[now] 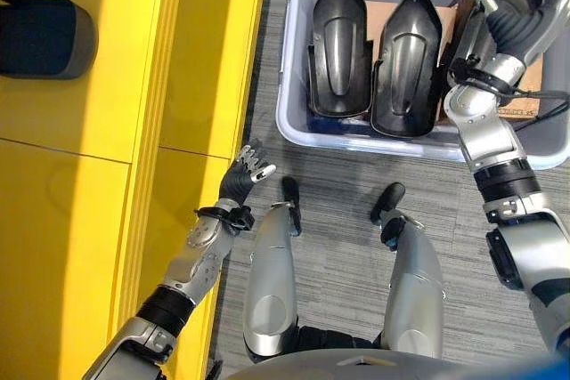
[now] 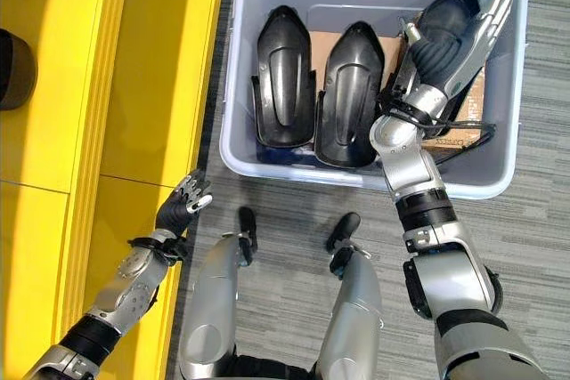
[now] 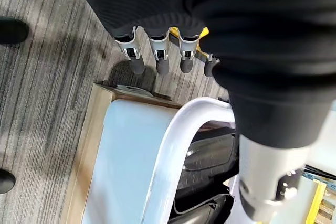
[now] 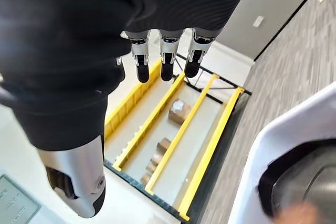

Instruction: Move parts from the plastic box to the shelf.

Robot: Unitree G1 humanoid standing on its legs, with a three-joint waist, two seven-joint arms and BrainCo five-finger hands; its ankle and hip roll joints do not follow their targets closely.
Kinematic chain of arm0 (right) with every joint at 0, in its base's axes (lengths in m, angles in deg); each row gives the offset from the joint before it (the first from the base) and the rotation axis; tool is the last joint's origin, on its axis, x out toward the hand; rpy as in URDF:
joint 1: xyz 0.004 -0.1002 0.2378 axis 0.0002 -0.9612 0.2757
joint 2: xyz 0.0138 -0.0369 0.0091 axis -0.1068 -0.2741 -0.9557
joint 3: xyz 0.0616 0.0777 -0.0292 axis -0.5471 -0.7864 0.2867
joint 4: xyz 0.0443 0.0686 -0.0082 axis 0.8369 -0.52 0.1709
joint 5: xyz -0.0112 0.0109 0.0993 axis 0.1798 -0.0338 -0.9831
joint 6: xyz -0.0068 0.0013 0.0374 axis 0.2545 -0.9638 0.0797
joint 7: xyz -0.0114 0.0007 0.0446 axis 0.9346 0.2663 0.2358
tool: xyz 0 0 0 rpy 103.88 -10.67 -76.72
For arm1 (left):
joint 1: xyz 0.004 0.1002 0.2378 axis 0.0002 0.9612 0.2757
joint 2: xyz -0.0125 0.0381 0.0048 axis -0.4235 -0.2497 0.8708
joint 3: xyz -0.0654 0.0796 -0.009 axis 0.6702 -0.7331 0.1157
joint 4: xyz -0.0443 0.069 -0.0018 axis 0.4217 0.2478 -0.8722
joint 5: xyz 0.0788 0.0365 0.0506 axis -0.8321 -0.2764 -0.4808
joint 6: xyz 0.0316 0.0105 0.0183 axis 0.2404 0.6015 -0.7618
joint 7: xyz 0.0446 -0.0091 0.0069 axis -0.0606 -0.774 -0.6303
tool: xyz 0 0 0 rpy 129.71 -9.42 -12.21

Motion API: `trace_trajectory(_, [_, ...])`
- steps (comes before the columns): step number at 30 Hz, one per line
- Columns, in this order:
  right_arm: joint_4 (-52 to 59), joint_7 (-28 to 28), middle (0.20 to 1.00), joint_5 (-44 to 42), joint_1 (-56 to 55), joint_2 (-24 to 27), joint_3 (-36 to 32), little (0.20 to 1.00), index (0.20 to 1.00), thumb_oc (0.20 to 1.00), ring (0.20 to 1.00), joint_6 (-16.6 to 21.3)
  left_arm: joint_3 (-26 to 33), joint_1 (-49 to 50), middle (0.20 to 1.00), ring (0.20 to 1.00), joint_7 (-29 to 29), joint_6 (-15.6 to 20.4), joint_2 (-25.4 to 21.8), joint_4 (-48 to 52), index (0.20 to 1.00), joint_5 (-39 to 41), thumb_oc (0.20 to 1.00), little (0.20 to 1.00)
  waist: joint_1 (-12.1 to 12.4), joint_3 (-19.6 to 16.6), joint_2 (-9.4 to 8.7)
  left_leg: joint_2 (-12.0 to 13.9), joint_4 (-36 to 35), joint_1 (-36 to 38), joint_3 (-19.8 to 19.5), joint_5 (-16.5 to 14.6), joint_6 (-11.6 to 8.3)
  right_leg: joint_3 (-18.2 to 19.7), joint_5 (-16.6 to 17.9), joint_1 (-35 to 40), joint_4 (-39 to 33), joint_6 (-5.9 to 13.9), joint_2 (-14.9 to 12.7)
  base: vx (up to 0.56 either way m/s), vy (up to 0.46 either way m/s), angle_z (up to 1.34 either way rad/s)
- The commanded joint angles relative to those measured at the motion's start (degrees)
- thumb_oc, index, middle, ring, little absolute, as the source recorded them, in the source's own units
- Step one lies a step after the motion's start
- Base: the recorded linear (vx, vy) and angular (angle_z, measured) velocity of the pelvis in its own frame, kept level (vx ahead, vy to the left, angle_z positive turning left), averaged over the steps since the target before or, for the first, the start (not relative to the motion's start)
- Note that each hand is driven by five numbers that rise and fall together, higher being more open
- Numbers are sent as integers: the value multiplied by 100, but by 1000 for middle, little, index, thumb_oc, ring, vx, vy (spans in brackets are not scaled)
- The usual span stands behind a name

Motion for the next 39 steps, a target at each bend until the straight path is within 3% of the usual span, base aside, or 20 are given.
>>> trace_trajectory(1, [211, 272, 1000, -385, -46, 344, -220, 1000, 1000, 1000, 1000, -103, -19, 242, 1000, 1000, -46, 273, 107, 576, 1000, -49, 1000, 1000, -19, -203, 83, -256, -365, -72, -66, 104, 60, -85, -761, 378, 403, 511, 54, 0, 0, 0])
trace_trajectory(3, [10, 382, 1000, -730, -91, 317, -270, 1000, 1000, 1000, 1000, -215, 5, 199, 1000, 1000, -73, 266, 122, 529, 1000, -42, 1000, 1000, -39, -203, 70, -247, -384, -76, -49, 108, 57, -67, -741, 373, 356, 509, 72, -9, -12, -4])
trace_trajectory(10, [-903, 283, 1000, -1543, -82, 350, -438, 1000, 1000, 1000, 1000, 24, -33, 81, 1000, 1000, -14, 256, 99, 461, 1000, -36, 1000, 1000, -58, -203, 33, -227, -438, -138, -32, 130, 51, -75, -673, 317, 258, 509, 107, -15, -26, -8])
trace_trajectory(15, [-1786, -429, 1000, -2338, 234, 528, -273, 1000, 1000, 1000, 1000, 191, -25, -61, 1000, 1000, 43, 63, -2, 483, 1000, -50, 1000, 1000, 13, -203, 7, -203, -300, -362, -106, 110, 39, -159, -648, 156, 331, 489, 67, -5, -76, 0])
trace_trajectory(18, [-2082, -719, 1000, -2698, 434, 662, -115, 1000, 1000, 1000, 1000, 113, 25, -89, 1000, 1000, 0, -52, -68, 504, 1000, -52, 1000, 1000, 49, -203, 13, -206, -255, -446, -140, 112, 27, -193, -649, 80, 375, 470, 47, 9, -68, 3])
trace_trajectory(25, [-2415, -681, 1000, -2279, 901, 830, 201, 1000, 1000, 1000, 1000, -152, 18, -92, 1000, 1000, -26, -150, -160, 542, 1000, -128, 1000, 1000, 118, -203, 87, -195, -140, -656, -229, 116, 18, -236, -658, -132, 539, 458, -28, 7, -25, 5])
trace_trajectory(36, [-3198, -957, 1000, -3398, 1283, 813, 411, 1000, 1000, 1000, 1000, -400, -43, -229, 1000, 1000, -66, -201, -284, 517, 1000, 56, 1000, 1000, 176, -203, 196, -190, -73, -960, -306, 163, -35, -264, -651, -447, 663, 446, -92, 0, 0, 0])
trace_trajectory(39, [-3396, -730, 1000, -3474, 1384, 789, 460, 1000, 1000, 1000, 1000, -435, -64, -285, 1000, 1000, -59, -234, -293, 478, 1000, 154, 1000, 1000, 187, -203, 215, -190, -9, -1104, -346, 170, -46, -260, -649, -589, 739, 432, -98, 3, -5, 1])
